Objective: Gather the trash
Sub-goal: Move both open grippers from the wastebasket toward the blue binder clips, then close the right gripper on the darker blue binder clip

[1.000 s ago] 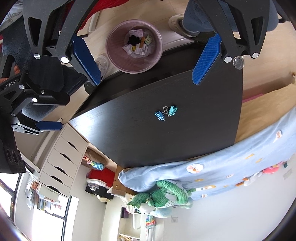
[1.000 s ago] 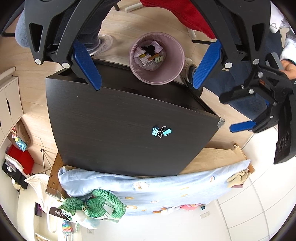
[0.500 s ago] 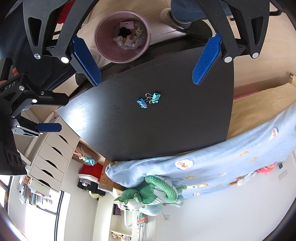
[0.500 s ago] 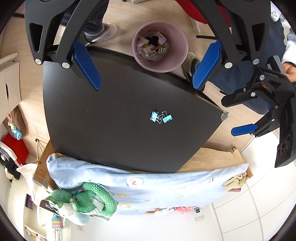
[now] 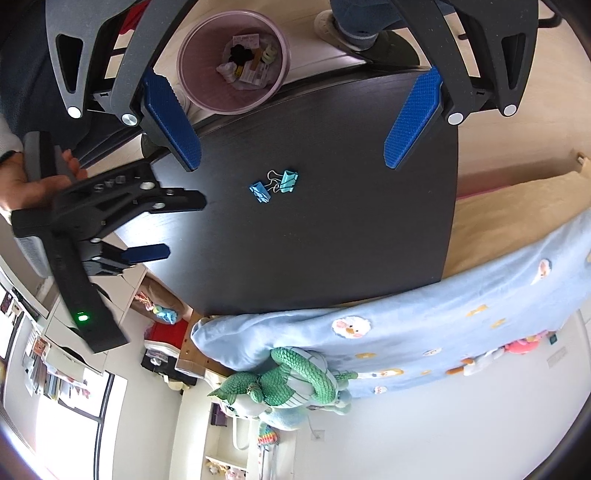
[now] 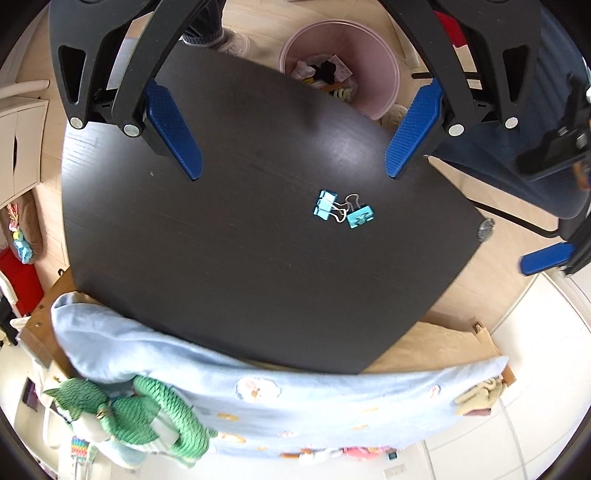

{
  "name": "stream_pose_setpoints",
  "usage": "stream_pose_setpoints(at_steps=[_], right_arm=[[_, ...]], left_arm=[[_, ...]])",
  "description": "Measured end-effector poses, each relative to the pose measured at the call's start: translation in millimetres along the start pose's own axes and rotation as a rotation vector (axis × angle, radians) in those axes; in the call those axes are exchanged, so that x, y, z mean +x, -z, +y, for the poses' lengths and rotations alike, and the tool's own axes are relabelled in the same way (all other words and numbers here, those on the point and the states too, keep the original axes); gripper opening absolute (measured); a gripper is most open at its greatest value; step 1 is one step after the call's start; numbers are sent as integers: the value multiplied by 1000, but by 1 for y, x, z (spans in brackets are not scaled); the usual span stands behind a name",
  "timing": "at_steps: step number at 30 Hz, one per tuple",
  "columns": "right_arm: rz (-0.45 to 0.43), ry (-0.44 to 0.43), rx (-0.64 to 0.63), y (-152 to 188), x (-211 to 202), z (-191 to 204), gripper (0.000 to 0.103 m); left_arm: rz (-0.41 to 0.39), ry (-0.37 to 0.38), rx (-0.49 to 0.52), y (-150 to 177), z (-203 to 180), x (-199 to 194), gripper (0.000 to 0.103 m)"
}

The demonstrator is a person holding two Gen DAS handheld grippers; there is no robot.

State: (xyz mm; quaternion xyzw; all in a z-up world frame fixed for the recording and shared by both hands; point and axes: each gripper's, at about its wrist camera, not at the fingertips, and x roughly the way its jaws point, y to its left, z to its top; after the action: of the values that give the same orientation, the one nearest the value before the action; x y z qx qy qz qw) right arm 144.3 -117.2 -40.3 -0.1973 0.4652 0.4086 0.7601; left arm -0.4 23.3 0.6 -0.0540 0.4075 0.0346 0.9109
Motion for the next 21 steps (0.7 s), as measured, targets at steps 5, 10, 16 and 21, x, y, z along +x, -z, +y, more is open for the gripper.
stream_pose_setpoints(at_steps=[5, 10, 16, 21], right_arm=[[45, 0, -8, -8, 25, 5, 98], [83, 0, -28, -13, 48, 14, 98], [118, -9, -28, -16, 69, 18, 82], [132, -19, -29, -19, 80, 21, 65]], left_arm=[[3, -4, -8, 1, 5, 1, 95], [1, 0, -23, 0, 9, 2, 95], [2, 2, -28, 1, 11, 3, 95], [6, 3, -32, 2, 13, 5, 95]])
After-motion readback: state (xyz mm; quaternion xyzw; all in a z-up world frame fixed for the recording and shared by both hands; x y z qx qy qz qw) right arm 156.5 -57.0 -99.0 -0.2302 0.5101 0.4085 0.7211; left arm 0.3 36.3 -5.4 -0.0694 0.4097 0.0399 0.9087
